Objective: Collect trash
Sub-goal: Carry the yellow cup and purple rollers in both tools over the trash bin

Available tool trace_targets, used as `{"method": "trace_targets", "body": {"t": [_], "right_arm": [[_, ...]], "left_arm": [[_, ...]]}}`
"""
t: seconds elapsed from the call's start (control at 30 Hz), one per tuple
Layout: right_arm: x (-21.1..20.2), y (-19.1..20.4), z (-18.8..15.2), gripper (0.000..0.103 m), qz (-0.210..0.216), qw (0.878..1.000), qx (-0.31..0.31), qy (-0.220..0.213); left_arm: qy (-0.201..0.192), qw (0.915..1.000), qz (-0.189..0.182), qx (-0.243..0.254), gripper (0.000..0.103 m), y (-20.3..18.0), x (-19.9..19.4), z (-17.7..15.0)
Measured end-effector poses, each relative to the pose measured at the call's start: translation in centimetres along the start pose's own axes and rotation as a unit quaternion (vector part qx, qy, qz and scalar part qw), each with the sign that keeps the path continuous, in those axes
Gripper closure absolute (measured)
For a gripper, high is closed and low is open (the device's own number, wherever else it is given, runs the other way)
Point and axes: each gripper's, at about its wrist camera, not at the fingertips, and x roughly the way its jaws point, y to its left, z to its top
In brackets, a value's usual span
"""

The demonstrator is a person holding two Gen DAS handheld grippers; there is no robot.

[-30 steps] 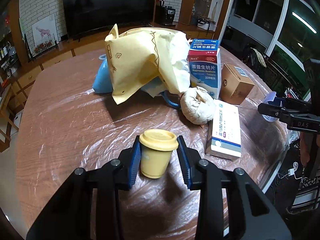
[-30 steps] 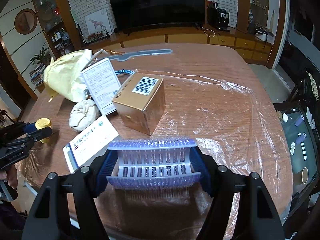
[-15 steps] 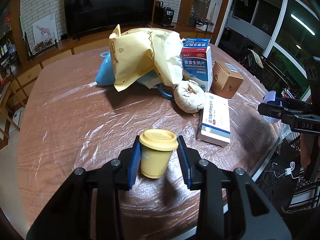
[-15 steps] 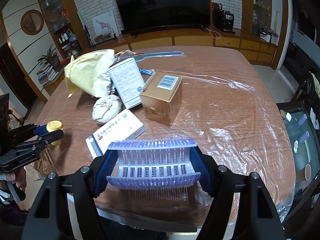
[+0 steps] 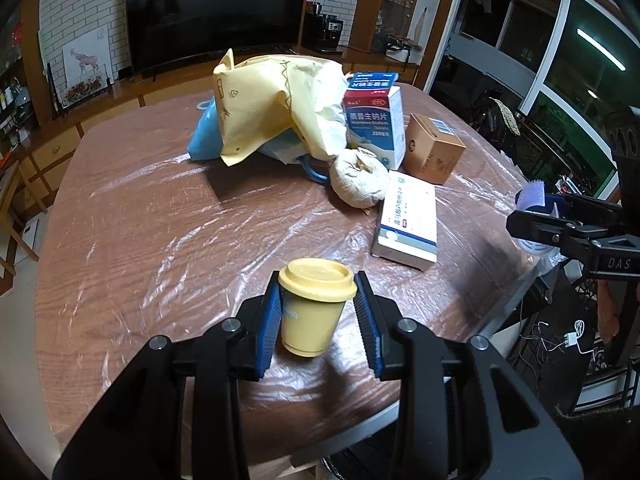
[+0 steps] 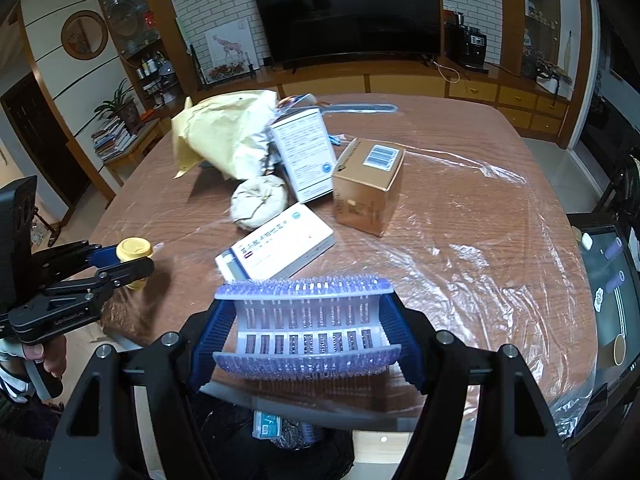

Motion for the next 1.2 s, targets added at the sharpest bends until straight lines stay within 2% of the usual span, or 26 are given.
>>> {"method": "trace_targets", "body": {"t": [0.47,1.2], "right_arm": [[-1.9,1.6,-2.0,0.032,0.024,1.0,-0.005,0.004],[-3.3,2.0,-4.9,0.032,0.03,0.999,0.004,0.018]], "left_arm": [[-0.001,0.9998,-0.016,0.013,0.066,-1.9,-1.6,-1.7],[0.011,0.9987,-0.041,0.026,0.066,-4.4,-3.4,-4.9]]}}
